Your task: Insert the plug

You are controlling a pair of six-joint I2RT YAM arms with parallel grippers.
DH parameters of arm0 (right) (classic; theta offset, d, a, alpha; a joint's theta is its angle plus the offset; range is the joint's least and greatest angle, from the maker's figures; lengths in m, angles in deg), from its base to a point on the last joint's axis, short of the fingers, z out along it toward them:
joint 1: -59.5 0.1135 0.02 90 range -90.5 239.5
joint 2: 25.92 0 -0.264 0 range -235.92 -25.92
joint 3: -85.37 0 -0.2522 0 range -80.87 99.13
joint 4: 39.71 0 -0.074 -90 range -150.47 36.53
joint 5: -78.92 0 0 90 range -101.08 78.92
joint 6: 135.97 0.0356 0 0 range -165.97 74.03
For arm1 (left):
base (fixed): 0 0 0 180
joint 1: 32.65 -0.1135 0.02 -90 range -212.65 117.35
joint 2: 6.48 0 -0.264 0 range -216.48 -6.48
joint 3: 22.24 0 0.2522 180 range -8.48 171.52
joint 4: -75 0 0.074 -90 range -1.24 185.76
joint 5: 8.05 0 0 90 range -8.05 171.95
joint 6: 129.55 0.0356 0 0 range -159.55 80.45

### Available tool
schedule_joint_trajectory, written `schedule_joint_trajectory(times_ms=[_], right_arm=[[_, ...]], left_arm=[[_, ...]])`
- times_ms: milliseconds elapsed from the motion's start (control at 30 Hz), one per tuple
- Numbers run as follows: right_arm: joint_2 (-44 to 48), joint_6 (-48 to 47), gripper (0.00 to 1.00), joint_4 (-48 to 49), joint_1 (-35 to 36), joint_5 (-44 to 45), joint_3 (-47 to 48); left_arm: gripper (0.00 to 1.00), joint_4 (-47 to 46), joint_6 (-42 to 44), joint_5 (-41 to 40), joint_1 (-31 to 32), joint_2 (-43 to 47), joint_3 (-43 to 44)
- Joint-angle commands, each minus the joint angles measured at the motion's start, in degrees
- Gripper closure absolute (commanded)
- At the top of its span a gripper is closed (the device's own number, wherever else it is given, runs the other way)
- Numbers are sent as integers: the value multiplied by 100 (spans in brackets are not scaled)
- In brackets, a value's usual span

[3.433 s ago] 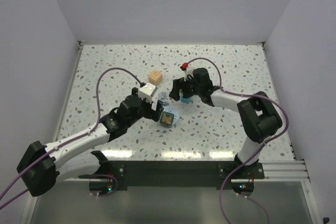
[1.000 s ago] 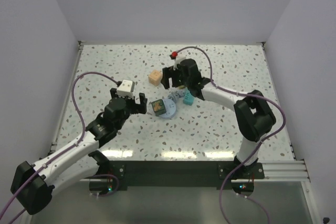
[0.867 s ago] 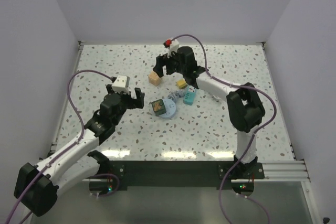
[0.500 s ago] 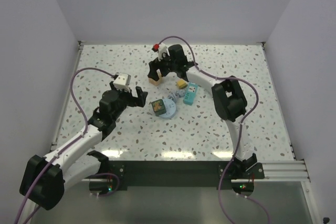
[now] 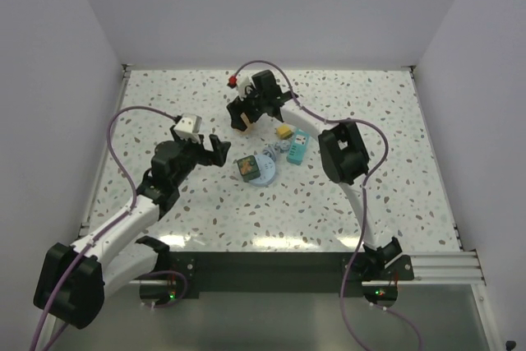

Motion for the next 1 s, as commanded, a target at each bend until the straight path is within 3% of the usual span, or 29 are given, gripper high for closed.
schedule_joint_trajectory(times_ms=[0,100,233,300,333,400,567,767,967], right_arm=[[-184,-336,12,-523,78,305,471],[-202,-389,12,-541,87,349,463],[-159,-48,49,-524,87,393,419],[16,269,62,-236,61,411,244],[357,601,80,-77,17,263,104],[806,937,98,518,-45,69,-431],[2336,2685,100,1900,-545,-1055,-1794],[3058,4610,100,3945,-959,-2619,-2981],[3357,6700,100,6180,-1012,-3218,-4132]], left_arm=[[0,-398,94,178,-73,0,-88],[0,-425,94,239,-82,-53,-88],[0,-469,94,240,-99,-71,-97],[0,-460,112,266,-108,-53,-71],[0,-486,112,283,-108,-1,-71],[0,-512,138,362,-125,70,-71],[0,-679,191,749,-117,491,-167],[0,-627,226,1197,-117,712,-80],[0,-530,322,1365,-108,729,87]])
